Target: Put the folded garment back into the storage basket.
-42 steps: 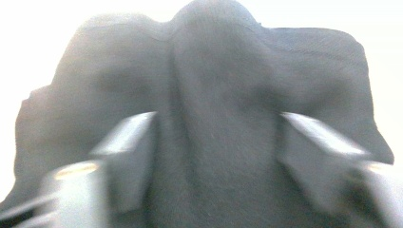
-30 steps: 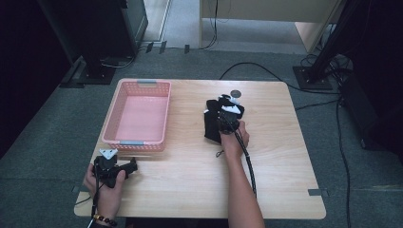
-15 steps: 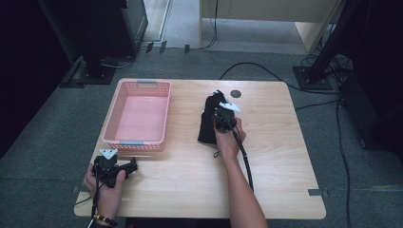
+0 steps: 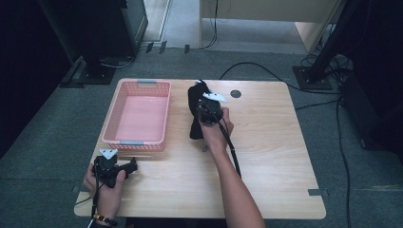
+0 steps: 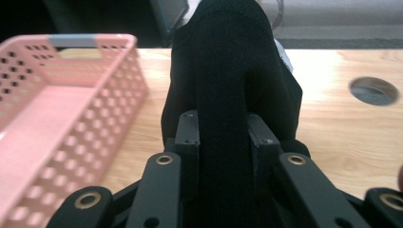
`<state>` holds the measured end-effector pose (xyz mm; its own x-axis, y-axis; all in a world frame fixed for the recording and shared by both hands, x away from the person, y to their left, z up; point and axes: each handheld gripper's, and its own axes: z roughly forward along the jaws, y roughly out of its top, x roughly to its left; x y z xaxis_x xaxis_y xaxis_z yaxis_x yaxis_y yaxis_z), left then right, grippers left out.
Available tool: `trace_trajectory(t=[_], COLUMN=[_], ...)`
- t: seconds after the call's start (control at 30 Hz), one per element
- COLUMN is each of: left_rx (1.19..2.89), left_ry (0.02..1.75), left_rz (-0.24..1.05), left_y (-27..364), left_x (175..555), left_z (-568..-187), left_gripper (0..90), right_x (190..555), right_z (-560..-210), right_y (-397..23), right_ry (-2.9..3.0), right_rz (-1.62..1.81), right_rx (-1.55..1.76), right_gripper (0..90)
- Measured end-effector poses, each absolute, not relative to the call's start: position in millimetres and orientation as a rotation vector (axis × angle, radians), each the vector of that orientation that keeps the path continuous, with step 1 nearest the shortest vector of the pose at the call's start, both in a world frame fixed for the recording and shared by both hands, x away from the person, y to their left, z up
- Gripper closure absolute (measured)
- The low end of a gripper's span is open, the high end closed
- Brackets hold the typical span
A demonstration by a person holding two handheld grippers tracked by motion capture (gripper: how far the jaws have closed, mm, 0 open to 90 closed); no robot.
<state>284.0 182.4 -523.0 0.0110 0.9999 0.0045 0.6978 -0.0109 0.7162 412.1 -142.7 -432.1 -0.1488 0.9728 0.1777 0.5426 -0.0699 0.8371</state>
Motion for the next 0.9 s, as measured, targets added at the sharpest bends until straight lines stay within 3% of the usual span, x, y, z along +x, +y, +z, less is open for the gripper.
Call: trace_trajectory(t=[0.9], left_rx=[1.764], left_ry=[1.74], left_rz=[0.739], left_y=[182], left_x=[284], left_z=[-523], left_gripper=[0.0], right_x=[417], right_z=[-375], right_y=[-53], right_ry=[1.814], right_rz=[1.266], right_rx=[1.549], right_gripper=[72.3])
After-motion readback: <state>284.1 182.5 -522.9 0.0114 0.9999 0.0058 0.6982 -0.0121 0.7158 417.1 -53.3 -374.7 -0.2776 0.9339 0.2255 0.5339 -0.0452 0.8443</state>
